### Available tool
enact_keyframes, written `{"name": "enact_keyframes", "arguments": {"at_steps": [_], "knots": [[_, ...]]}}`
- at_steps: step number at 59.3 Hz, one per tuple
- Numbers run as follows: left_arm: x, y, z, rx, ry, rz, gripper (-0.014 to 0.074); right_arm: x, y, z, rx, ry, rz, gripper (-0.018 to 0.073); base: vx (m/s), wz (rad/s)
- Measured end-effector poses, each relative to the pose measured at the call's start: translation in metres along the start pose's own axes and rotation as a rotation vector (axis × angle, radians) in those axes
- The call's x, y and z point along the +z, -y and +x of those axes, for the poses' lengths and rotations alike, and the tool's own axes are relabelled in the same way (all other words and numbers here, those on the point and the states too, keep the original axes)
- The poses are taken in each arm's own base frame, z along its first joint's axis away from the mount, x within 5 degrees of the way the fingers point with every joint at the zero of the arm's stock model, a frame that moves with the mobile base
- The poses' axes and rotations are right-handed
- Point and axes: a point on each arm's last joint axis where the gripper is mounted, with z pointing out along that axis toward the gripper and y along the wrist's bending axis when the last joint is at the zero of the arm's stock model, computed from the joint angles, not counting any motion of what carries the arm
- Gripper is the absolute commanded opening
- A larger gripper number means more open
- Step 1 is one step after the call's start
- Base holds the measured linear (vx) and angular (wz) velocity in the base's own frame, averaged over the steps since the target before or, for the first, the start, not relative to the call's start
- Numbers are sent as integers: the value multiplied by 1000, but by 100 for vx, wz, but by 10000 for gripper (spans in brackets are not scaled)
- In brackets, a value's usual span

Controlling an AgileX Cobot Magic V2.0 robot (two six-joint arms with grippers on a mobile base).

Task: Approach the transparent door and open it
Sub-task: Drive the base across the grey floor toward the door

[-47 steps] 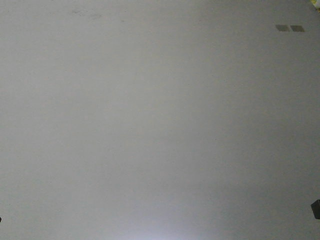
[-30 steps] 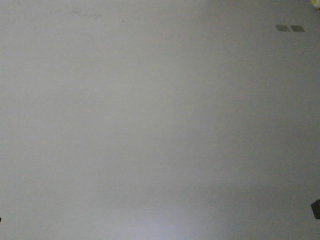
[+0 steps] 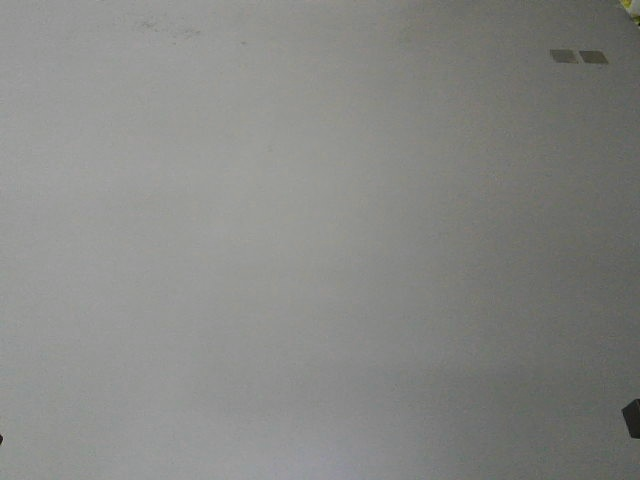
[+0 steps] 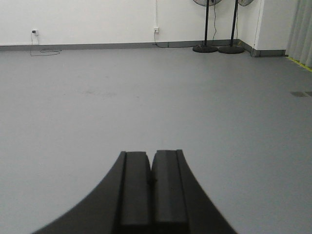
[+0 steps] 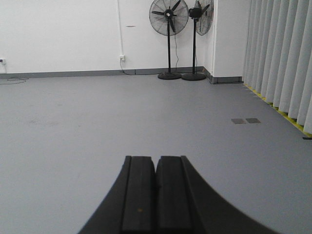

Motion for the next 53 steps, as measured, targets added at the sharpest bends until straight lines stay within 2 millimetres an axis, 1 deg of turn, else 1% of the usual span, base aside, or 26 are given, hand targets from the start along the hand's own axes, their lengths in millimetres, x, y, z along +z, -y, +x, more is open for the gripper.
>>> {"name": "enact_keyframes", "arguments": {"at_steps": [32,53], "knots": [[0,0,0,0,0,0,-6,0,0,0,0,0,0,-8,15,10],[0,0,0,0,0,0,-6,0,0,0,0,0,0,-8,26,-2]]}}
